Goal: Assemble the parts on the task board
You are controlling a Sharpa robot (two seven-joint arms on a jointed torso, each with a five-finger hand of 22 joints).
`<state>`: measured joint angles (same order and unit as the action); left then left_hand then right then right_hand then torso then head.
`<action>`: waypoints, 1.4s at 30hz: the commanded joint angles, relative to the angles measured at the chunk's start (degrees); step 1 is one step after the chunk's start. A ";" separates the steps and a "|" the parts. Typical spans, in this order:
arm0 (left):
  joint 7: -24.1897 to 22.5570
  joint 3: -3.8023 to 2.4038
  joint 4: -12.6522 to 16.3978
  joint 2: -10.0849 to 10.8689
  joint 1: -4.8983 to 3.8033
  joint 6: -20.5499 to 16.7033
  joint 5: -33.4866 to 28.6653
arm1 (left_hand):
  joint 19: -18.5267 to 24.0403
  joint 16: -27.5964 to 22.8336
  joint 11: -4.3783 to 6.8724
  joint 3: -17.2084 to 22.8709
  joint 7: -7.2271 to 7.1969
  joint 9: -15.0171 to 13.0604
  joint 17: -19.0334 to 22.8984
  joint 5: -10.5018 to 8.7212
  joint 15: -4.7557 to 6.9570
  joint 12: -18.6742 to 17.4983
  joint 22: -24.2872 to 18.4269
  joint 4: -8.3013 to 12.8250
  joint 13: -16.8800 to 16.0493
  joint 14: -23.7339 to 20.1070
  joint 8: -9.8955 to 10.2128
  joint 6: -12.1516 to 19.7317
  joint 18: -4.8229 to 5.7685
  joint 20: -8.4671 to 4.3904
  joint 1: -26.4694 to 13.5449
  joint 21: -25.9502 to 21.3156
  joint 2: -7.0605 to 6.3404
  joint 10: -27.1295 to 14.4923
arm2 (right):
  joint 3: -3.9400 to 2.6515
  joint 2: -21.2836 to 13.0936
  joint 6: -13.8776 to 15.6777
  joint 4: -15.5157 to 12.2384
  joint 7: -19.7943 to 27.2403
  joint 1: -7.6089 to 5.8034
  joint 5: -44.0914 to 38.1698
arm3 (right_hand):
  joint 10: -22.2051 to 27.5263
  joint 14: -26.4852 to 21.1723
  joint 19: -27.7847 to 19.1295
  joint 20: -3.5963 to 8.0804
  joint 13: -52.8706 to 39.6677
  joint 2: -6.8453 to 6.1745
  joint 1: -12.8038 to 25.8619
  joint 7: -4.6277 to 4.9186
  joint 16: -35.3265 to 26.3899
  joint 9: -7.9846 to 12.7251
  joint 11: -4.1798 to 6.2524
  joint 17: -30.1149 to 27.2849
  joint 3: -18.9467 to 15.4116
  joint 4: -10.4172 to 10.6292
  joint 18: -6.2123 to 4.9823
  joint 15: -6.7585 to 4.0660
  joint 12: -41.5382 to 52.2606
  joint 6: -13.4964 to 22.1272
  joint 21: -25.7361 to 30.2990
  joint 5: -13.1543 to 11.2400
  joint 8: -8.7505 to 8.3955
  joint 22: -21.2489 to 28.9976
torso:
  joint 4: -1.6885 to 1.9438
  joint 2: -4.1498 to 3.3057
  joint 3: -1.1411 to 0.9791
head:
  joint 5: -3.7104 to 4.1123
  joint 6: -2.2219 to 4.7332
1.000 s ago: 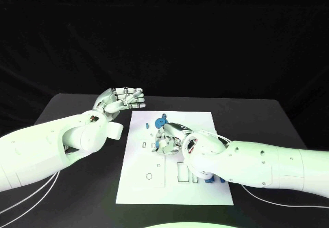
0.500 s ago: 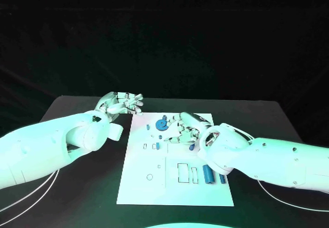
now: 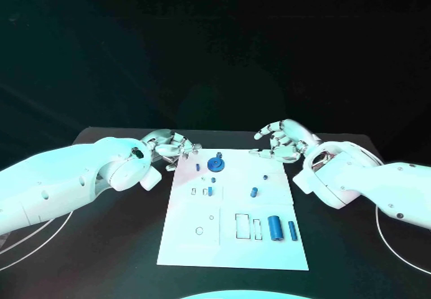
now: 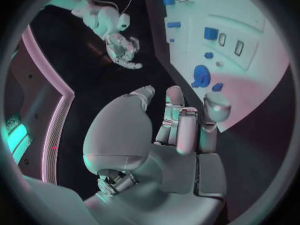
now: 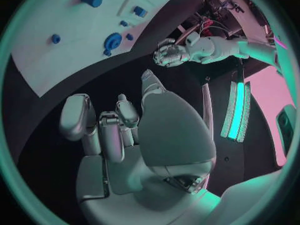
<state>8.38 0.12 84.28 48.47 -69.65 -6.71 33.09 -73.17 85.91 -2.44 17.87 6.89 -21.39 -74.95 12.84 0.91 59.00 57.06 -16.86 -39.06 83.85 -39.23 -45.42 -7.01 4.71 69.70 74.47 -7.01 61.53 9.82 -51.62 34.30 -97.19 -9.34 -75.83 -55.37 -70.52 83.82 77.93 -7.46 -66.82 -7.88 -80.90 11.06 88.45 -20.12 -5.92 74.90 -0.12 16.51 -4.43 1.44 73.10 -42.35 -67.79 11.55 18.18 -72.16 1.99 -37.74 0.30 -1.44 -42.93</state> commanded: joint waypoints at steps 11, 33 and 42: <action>19.67 1.21 -2.28 -5.93 -3.23 17.16 18.03 | -3.37 2.05 1.25 -1.24 -1.53 -2.17 -9.94 -0.79 1.33 8.68 7.68 0.01 -11.60 4.49 -1.87 -3.09 1.88 -0.86 -6.51 4.82 -1.91 7.93 | -0.06 -1.05 0.36 3.24 4.28 -1.17 15.01 | 0.73 4.30 -1.01 0.07 0.83 0.18 -0.96 -0.44 -0.54 0.00 0.14 7.90 0.47 0.01 -1.26 0.03 -0.24 0.24 1.15 -0.26 0.57 0.75 | -0.16 0.39 -0.29 | -0.13 -0.46; 24.62 2.59 -8.40 -13.77 -4.05 23.04 21.17 | -3.34 2.08 1.76 -2.92 -2.13 -4.36 -10.12 -1.09 1.76 9.55 8.24 0.01 -12.82 4.54 -3.50 -3.40 1.96 -1.25 -8.24 5.20 -1.22 8.20 | -0.05 -0.02 -1.19 4.79 3.06 -1.24 15.45 | 1.57 4.03 -1.62 0.11 1.84 0.06 -1.25 -0.41 -0.85 0.07 0.12 7.01 0.34 0.14 -1.49 0.03 -0.87 0.63 2.32 -0.32 0.93 1.59 | -0.16 0.20 -0.19 | 0.01 -1.14; 24.46 3.40 -10.60 -15.99 -4.02 24.30 20.95 | -3.34 2.08 1.83 -2.91 -2.22 -4.76 -10.14 -0.97 1.82 9.51 8.33 0.09 -12.79 4.54 -3.75 -3.33 1.97 -1.29 -7.97 5.26 -0.94 8.08 | -0.05 0.22 -1.58 5.02 2.80 -1.24 15.45 | 1.72 3.94 -1.74 0.11 2.03 0.09 -1.22 -0.41 -0.94 0.08 0.13 6.72 0.32 0.16 -1.53 0.03 -0.99 0.66 2.55 -0.32 1.00 1.75 | -0.28 0.09 -0.17 | 0.15 -1.45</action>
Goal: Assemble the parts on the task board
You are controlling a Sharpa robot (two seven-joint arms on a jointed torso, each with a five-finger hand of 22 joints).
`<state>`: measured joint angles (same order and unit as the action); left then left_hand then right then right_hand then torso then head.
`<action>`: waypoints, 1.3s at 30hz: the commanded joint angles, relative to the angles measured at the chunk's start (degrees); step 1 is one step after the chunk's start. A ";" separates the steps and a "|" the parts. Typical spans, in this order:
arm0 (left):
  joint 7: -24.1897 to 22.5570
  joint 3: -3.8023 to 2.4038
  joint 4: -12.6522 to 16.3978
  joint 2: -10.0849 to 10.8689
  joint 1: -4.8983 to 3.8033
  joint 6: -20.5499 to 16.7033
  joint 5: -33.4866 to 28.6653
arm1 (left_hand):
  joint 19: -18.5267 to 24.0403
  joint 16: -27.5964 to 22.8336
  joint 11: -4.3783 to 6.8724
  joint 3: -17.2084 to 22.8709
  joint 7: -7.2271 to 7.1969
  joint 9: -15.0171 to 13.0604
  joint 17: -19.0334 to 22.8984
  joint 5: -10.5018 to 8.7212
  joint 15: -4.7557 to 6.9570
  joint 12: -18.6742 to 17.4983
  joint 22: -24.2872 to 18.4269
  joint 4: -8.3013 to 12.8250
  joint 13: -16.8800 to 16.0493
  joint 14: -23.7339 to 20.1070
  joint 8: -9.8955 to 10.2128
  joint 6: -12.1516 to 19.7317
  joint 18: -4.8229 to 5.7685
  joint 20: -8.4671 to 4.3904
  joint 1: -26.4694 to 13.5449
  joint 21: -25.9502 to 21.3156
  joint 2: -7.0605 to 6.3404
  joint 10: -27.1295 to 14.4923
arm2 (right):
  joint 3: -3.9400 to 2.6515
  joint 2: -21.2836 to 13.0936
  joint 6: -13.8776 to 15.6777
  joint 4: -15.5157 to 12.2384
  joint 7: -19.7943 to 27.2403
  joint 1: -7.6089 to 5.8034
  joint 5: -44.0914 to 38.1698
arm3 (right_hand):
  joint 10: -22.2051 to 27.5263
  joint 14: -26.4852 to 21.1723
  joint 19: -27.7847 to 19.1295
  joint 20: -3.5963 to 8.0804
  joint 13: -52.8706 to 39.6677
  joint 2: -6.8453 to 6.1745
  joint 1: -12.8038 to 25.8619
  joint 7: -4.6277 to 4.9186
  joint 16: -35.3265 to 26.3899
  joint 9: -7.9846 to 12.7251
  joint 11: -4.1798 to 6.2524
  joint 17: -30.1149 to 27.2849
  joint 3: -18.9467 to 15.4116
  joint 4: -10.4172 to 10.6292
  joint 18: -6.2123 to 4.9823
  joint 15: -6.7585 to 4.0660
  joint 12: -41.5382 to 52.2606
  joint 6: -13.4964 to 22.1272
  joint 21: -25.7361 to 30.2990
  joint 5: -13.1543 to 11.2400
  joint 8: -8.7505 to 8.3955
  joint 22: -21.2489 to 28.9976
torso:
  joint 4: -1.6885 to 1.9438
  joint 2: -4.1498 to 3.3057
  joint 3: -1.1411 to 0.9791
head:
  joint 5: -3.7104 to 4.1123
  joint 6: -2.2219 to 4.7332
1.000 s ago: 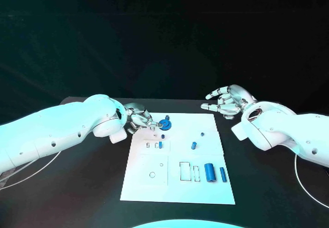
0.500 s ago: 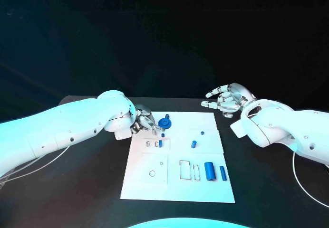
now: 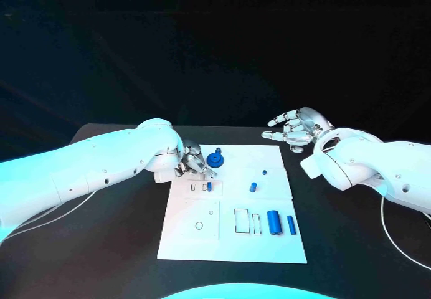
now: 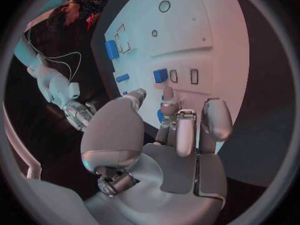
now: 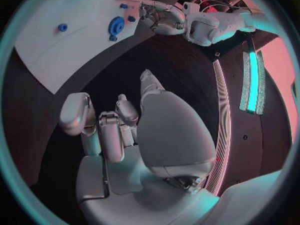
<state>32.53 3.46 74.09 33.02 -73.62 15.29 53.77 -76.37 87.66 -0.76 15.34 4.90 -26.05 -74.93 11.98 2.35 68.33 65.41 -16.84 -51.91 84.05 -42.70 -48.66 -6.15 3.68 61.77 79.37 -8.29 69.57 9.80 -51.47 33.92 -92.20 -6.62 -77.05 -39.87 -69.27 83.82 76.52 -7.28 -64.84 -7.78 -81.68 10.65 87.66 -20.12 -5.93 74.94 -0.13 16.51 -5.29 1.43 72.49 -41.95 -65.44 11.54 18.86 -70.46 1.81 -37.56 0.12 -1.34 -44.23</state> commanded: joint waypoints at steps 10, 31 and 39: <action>-0.03 0.34 -1.40 -1.57 -0.01 3.41 -0.44 | -0.12 0.36 0.18 -0.32 -0.27 -0.51 -10.27 0.07 0.43 0.05 0.07 0.09 0.23 4.37 -0.47 0.12 1.12 -0.31 0.44 0.41 0.54 -0.18 | -0.02 0.34 -1.38 0.39 -0.05 -0.01 -0.05 | 0.62 3.90 -0.40 -0.07 0.24 0.02 -0.42 0.00 -0.19 0.07 0.13 6.55 0.32 0.16 -0.69 0.04 -0.52 0.27 0.33 -0.31 0.36 0.14 | 0.07 0.03 -0.02 | 0.25 -0.54; 0.83 0.48 -2.36 -2.36 0.15 6.66 -0.59 | -0.14 0.48 0.24 0.27 -0.31 -1.62 -10.60 0.31 0.48 0.05 0.44 0.16 0.10 4.45 -0.80 0.62 1.18 -0.35 2.31 0.64 1.23 -0.37 | -0.01 0.62 -1.26 0.69 0.20 0.00 -0.05 | 0.59 3.87 -0.45 -0.06 0.29 0.24 -0.44 -0.04 -0.25 0.06 0.17 6.48 0.36 0.14 -0.71 0.02 -0.50 0.23 0.47 -0.29 0.66 0.21 | 0.05 0.02 0.04 | 0.10 -0.79; 1.07 0.50 -2.79 -2.61 0.23 7.04 -0.58 | -0.09 0.51 0.26 0.97 -0.35 -2.15 -10.68 0.37 0.49 0.01 0.54 0.16 0.07 4.47 -0.85 0.81 1.19 -0.35 3.32 0.72 1.80 -0.48 | -0.01 0.68 -1.25 0.71 0.24 0.00 -0.05 | 0.57 3.85 -0.45 -0.05 0.32 0.32 -0.43 -0.07 -0.28 0.05 0.18 6.39 0.37 0.14 -0.71 0.00 -0.48 0.19 0.50 -0.30 0.79 0.21 | -0.01 0.06 -0.08 | -0.05 -0.82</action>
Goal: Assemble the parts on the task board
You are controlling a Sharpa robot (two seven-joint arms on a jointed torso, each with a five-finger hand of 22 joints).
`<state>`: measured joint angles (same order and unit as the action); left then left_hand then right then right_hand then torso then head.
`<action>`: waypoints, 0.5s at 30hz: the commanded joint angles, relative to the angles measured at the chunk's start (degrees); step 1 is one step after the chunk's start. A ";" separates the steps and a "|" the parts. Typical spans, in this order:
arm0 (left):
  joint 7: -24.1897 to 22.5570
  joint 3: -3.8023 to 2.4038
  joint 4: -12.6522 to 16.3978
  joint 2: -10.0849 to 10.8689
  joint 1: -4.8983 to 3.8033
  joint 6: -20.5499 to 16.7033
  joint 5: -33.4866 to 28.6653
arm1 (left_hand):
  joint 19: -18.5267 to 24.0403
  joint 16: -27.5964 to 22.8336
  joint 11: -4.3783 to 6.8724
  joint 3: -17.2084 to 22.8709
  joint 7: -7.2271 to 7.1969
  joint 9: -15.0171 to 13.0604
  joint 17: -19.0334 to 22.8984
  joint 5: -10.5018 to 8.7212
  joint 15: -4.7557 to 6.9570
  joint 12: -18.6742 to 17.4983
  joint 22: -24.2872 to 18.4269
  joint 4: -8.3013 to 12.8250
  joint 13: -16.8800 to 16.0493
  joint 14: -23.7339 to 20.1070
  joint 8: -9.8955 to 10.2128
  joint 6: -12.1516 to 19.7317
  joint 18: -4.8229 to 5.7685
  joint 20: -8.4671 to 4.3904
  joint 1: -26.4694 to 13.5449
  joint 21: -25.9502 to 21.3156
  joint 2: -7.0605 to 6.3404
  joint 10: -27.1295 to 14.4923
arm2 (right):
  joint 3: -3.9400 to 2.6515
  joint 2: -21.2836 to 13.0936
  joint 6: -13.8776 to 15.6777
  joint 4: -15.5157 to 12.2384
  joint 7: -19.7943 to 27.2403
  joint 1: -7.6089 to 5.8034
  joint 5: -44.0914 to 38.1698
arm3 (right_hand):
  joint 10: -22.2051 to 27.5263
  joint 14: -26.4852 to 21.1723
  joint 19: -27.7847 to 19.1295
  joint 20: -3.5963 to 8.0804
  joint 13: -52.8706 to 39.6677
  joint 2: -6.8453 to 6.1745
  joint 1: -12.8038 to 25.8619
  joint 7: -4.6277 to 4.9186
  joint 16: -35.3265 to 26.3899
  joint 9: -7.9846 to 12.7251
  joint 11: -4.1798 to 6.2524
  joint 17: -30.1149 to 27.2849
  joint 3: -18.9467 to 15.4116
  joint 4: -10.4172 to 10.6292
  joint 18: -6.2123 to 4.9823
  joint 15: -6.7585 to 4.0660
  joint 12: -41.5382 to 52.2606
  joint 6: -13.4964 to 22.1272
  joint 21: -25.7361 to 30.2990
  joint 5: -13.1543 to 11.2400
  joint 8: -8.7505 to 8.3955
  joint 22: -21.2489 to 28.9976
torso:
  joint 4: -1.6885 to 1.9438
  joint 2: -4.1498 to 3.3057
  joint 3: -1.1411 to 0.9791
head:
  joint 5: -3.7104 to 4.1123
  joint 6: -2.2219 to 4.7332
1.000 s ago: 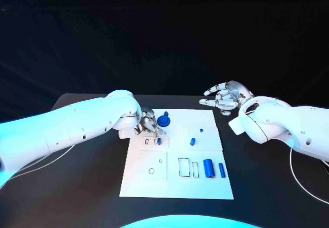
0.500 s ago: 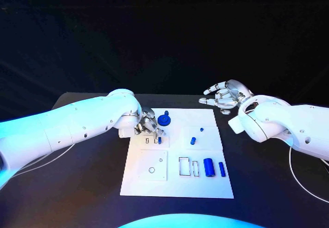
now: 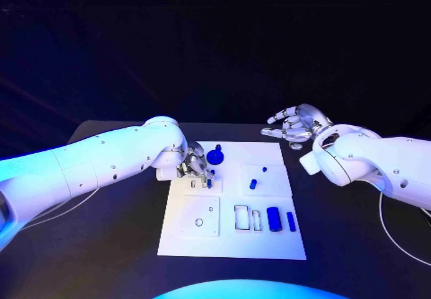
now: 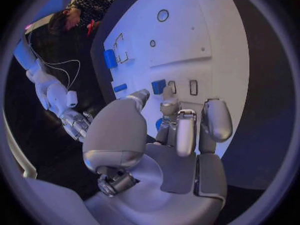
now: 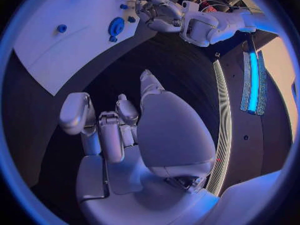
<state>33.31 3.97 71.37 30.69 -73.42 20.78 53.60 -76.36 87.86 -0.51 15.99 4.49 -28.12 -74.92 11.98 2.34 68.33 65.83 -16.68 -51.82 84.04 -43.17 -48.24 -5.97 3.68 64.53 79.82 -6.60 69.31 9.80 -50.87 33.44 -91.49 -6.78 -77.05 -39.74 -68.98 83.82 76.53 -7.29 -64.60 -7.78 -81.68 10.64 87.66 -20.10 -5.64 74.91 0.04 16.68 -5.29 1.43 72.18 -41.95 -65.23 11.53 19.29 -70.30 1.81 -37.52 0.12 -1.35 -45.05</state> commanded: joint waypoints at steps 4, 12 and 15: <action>0.25 0.00 -0.18 -0.46 0.07 1.71 -0.41 | -0.03 0.33 0.02 0.46 0.05 -0.17 -10.72 0.37 0.50 0.04 0.03 0.00 -0.08 4.48 -0.38 0.42 0.99 -0.35 0.71 0.24 0.20 -0.20 | -0.02 0.13 -0.78 0.03 0.36 0.00 -0.18 | 0.28 3.85 -0.46 -0.04 0.08 0.32 -0.43 -0.06 -0.29 0.03 -0.10 6.42 0.20 -0.02 -0.71 0.00 -0.17 0.19 0.28 -0.30 0.37 0.06 | 0.03 0.02 -0.03 | 0.10 -0.06; 0.20 0.02 -0.53 -0.72 0.18 1.82 -0.52 | -0.04 0.33 0.04 0.71 0.04 -0.32 -10.73 0.37 0.51 0.01 0.10 0.01 -0.07 4.48 -0.39 0.46 1.00 -0.34 1.02 0.28 0.33 -0.24 | -0.02 0.23 -0.81 0.10 0.31 0.00 -0.18 | 0.28 3.85 -0.46 -0.04 0.08 0.32 -0.43 -0.06 -0.29 0.03 -0.10 6.42 0.20 -0.02 -0.71 0.00 -0.17 0.19 0.28 -0.30 0.37 0.06 | 0.10 0.00 -0.05 | 0.12 -0.05; 0.18 0.05 -0.75 -0.82 0.23 1.82 -0.58 | -0.06 0.33 0.04 0.78 0.03 -0.37 -10.74 0.38 0.52 -0.03 0.14 0.01 -0.01 4.49 -0.38 0.48 1.01 -0.34 1.10 0.30 0.35 -0.28 | -0.02 0.28 -0.82 0.13 0.30 0.00 -0.18 | 0.28 3.85 -0.46 -0.04 0.08 0.32 -0.43 -0.06 -0.29 0.03 -0.10 6.42 0.20 -0.02 -0.71 0.00 -0.17 0.19 0.28 -0.30 0.37 0.06 | 0.09 -0.02 -0.05 | 0.06 -0.07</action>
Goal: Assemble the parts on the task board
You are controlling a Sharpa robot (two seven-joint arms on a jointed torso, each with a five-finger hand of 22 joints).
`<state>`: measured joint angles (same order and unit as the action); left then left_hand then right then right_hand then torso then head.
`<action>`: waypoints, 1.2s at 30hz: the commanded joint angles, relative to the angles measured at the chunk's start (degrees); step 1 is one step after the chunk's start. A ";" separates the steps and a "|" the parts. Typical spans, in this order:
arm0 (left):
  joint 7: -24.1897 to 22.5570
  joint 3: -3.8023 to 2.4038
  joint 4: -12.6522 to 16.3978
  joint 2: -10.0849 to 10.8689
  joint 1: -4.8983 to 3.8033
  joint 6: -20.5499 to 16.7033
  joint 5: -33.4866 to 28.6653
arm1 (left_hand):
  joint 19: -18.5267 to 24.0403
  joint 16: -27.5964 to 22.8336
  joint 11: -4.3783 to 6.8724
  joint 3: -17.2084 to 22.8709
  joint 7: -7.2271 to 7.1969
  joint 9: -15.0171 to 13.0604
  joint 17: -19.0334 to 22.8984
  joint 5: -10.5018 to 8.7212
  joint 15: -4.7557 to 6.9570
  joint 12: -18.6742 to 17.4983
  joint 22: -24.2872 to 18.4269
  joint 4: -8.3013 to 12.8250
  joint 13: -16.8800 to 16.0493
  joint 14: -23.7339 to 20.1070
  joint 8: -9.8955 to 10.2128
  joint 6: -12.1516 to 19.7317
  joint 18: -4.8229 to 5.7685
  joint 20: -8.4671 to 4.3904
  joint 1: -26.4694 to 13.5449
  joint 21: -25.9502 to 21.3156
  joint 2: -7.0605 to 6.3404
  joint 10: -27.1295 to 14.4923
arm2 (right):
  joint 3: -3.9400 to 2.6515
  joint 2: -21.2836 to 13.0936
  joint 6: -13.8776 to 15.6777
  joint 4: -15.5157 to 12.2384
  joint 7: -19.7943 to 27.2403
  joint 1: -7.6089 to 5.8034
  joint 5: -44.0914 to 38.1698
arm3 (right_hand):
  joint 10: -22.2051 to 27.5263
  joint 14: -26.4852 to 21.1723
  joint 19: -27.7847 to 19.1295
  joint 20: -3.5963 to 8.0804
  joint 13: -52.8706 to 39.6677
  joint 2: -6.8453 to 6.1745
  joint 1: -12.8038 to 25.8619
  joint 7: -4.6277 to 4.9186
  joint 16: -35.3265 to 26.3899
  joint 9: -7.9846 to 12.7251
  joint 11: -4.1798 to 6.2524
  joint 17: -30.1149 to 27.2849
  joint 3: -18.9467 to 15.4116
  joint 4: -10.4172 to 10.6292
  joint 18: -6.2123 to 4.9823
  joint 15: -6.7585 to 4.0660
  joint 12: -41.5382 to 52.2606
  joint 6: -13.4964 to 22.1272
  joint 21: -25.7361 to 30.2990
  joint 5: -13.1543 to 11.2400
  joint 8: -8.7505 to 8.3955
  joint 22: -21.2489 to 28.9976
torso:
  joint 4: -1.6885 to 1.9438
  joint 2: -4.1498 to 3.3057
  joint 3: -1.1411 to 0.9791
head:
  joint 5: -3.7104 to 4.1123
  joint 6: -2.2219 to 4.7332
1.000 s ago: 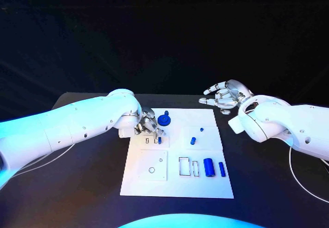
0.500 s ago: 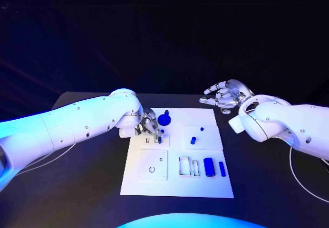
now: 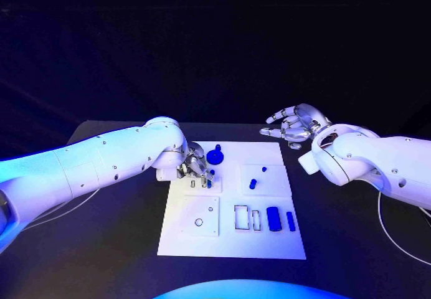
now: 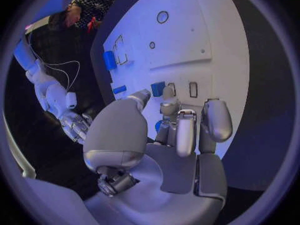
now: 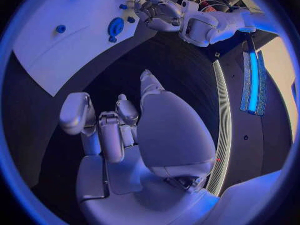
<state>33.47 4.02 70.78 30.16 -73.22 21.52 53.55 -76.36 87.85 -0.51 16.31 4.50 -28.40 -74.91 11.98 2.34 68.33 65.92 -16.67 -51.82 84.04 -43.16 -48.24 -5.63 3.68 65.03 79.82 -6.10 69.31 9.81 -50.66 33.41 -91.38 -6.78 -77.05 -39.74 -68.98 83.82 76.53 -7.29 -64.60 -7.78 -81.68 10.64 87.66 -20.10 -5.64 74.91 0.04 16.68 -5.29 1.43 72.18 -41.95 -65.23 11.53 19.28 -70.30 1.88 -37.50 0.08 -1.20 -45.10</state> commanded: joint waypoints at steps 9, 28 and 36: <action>-0.10 0.05 -0.68 -0.62 0.15 0.76 -0.83 | -0.04 0.34 0.07 0.86 0.01 -0.29 -10.75 0.39 0.54 0.02 0.10 0.02 -0.12 4.49 -0.39 0.53 0.67 -0.33 1.03 0.33 0.04 -0.25 | -0.02 0.10 -0.84 0.02 0.26 0.00 -0.19 | 0.28 3.84 -0.49 -0.03 0.13 0.36 -0.38 -0.08 -0.30 0.03 -0.09 6.42 0.18 -0.01 -0.73 -0.01 -0.17 0.19 0.37 -0.31 0.48 0.12 | -0.06 -0.09 0.03 | -0.08 -0.10; -1.01 0.07 -1.03 -0.81 0.22 0.94 -1.90 | 0.07 0.42 0.54 11.41 -0.47 -2.99 -11.08 0.23 0.95 -0.43 0.60 1.09 -0.27 4.59 -0.25 0.98 0.71 -0.58 8.62 0.64 -0.09 -0.31 | -0.02 0.17 -1.00 0.13 -0.24 0.00 -0.51 | 0.15 3.83 -0.49 -0.01 0.09 0.54 -0.38 -0.11 -0.33 0.03 -0.06 6.35 0.24 -0.03 -0.73 -0.04 -0.08 0.18 0.44 -0.30 0.66 0.15 | -0.03 0.00 0.00 | -0.17 -0.37; -2.17 0.07 -0.73 -0.09 0.37 -1.02 -2.64 | -0.10 0.60 0.53 27.45 -0.30 -6.55 -11.63 0.20 0.94 -0.67 1.22 6.51 -1.00 4.79 -1.12 1.20 0.81 -0.54 8.37 1.00 -3.35 1.13 | -0.01 0.19 -1.02 0.34 -0.92 0.03 -0.86 | 0.16 3.85 -0.51 -0.01 0.12 0.56 -0.36 -0.12 -0.31 0.03 -0.05 6.42 0.23 -0.02 -0.74 -0.05 -0.09 0.17 0.49 -0.31 0.71 0.18 | -0.03 -0.01 0.00 | -0.13 -0.38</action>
<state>32.70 4.10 69.85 29.93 -72.87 21.36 51.97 -76.36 88.07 -0.01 34.97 4.50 -31.01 -74.91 11.99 2.98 67.84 67.19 -18.46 -52.77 83.84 -44.25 -46.98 -5.66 3.25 73.91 80.53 -9.00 70.06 9.81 -50.52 33.22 -91.07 -7.40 -77.04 -39.87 -68.98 83.82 76.53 -7.29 -64.53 -7.55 -81.91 10.64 87.66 -20.09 -5.64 74.94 0.04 16.68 -5.29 1.43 72.18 -41.96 -64.87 11.53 19.74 -70.19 1.88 -37.51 0.09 -1.38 -45.45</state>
